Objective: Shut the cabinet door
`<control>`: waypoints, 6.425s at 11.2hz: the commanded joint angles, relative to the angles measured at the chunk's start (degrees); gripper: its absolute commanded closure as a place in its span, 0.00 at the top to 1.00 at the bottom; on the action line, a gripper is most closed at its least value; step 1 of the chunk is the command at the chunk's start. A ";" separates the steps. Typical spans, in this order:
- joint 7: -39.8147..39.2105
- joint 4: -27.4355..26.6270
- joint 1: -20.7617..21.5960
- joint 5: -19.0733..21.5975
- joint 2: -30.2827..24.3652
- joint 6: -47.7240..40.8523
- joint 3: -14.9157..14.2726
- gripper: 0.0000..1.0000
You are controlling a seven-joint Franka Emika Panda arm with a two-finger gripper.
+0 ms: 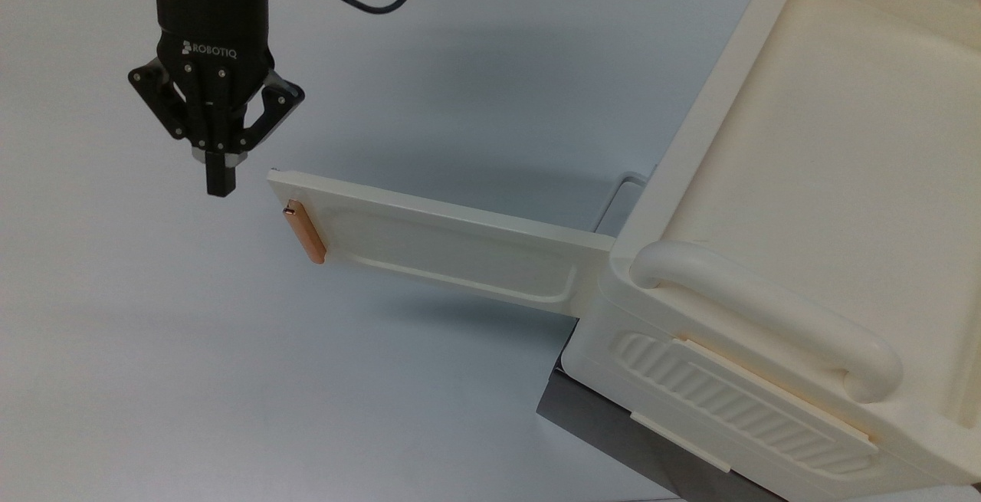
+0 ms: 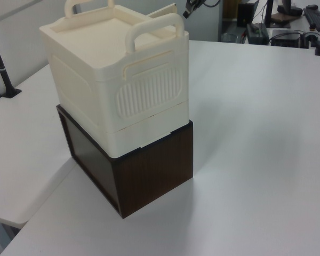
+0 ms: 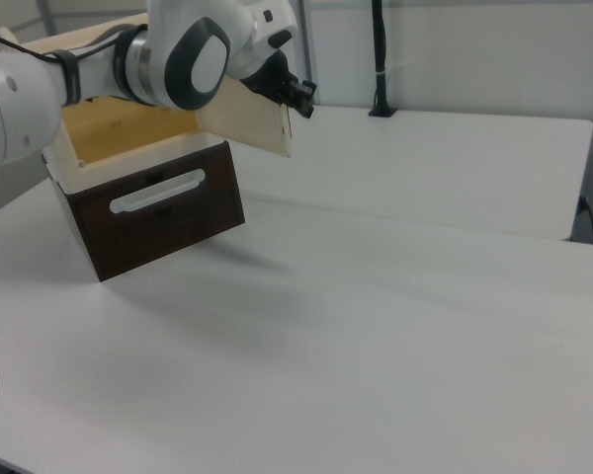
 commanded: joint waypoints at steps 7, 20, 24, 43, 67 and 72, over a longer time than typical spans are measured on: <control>0.19 -0.22 0.74 2.83 3.57 12.66 2.17 0.00; -1.58 3.97 0.66 5.98 -5.23 -5.80 2.26 0.00; -0.25 6.10 0.75 6.27 0.82 13.93 2.35 0.00; -7.80 5.14 1.62 7.65 -0.91 -8.57 5.59 0.00; -12.21 3.91 10.32 16.28 -1.71 -19.69 15.79 0.00; -12.03 3.91 9.89 16.28 -2.06 -19.95 15.79 0.00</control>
